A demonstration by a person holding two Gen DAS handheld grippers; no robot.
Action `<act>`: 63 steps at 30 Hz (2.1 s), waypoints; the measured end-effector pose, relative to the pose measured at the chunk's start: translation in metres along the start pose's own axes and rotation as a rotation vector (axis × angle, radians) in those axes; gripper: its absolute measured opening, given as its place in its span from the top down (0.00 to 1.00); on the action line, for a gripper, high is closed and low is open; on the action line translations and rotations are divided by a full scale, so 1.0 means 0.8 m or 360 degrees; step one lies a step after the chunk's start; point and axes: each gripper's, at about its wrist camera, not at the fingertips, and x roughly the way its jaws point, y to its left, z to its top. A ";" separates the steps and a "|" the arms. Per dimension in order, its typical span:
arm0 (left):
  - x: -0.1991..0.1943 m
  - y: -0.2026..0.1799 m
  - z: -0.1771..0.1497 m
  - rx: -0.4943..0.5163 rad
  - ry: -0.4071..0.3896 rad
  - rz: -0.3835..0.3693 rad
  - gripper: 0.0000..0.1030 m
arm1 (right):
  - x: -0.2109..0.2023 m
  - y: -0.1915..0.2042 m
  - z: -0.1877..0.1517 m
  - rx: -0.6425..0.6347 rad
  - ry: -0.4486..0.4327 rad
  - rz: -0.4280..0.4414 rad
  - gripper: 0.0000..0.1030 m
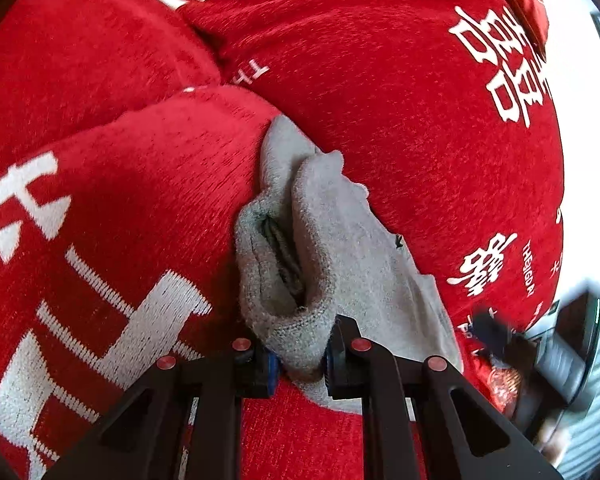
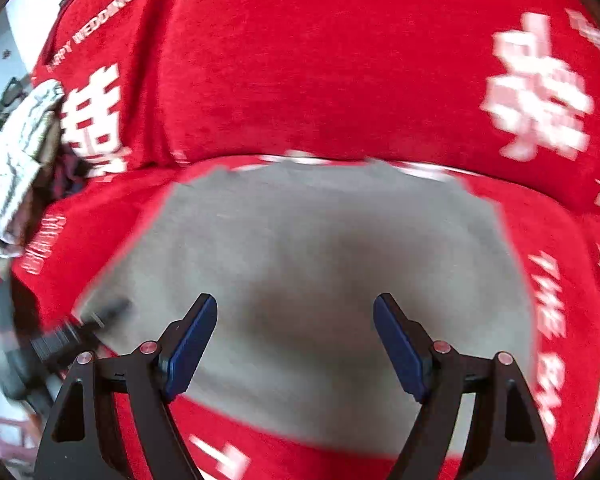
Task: Fold small clothes
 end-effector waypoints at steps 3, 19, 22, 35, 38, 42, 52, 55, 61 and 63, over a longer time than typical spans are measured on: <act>0.000 0.005 0.002 0.0001 0.0003 -0.0026 0.83 | 0.051 0.047 0.056 -0.0047 0.0104 0.0052 0.19; -0.001 0.027 0.001 -0.0024 -0.0010 -0.0139 0.83 | 0.268 0.240 0.107 -0.0506 0.0507 -0.0380 0.38; -0.001 0.020 -0.003 0.0006 -0.0018 -0.0105 0.84 | 0.257 0.237 0.110 -0.0533 0.0473 -0.0371 0.75; -0.018 -0.040 -0.003 0.0263 -0.0054 0.0101 0.84 | 0.193 0.173 0.149 -0.0233 0.0422 0.0050 0.79; -0.021 -0.054 -0.004 0.0313 -0.0045 0.0160 0.84 | 0.180 0.163 0.155 -0.0197 0.0400 0.0086 0.79; -0.022 -0.061 -0.006 0.0326 -0.0038 0.0204 0.84 | 0.159 0.148 0.162 -0.0160 0.0373 0.0119 0.79; -0.019 -0.089 -0.017 0.0419 -0.0039 0.0375 0.84 | 0.117 0.116 0.169 -0.0130 0.0309 0.0163 0.79; -0.019 -0.099 -0.020 0.0449 -0.0042 0.0402 0.84 | 0.106 0.108 0.169 -0.0115 0.0287 0.0179 0.79; -0.020 -0.118 -0.028 0.0508 -0.0052 0.0419 0.84 | 0.087 0.084 0.167 -0.0068 0.0245 0.0213 0.79; -0.020 -0.125 -0.029 0.0525 -0.0054 0.0418 0.84 | 0.083 0.076 0.167 -0.0053 0.0236 0.0219 0.79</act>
